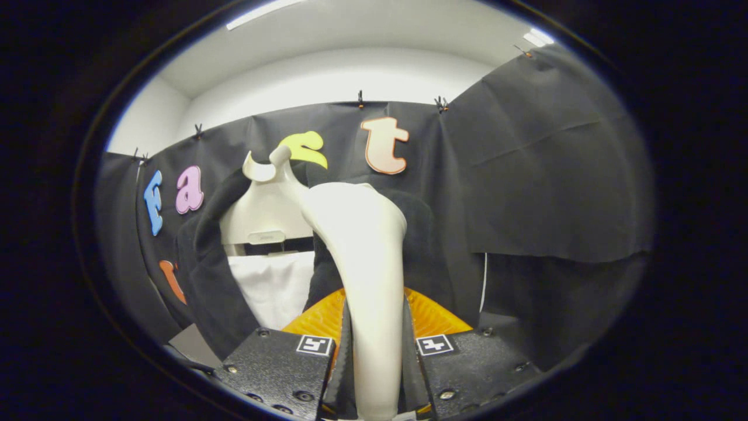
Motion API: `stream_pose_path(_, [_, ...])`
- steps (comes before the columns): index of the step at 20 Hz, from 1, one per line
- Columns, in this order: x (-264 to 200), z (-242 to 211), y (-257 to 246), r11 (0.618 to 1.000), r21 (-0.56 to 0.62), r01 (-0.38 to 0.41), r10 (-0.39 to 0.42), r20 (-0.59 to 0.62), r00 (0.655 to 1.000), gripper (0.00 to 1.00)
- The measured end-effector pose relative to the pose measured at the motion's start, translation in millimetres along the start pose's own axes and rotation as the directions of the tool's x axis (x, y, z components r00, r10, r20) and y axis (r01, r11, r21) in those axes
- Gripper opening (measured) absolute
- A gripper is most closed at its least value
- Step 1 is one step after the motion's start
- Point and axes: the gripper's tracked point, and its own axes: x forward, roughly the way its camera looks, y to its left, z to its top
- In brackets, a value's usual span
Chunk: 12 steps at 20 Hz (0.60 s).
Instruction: Iron the clothes twice with a garment steamer, once on the left side and once on the right side.
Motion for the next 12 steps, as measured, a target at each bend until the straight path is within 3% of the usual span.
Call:
stream_pose_path(7, [-4.7,-24.5,-1.6,0.998,-0.041,0.048,-0.048,0.0,0.999,0.39])
stream_pose_path(12, [-20.1,-73.4,-0.2,0.998,-0.042,0.043,-0.045,-0.055,0.997,0.39])
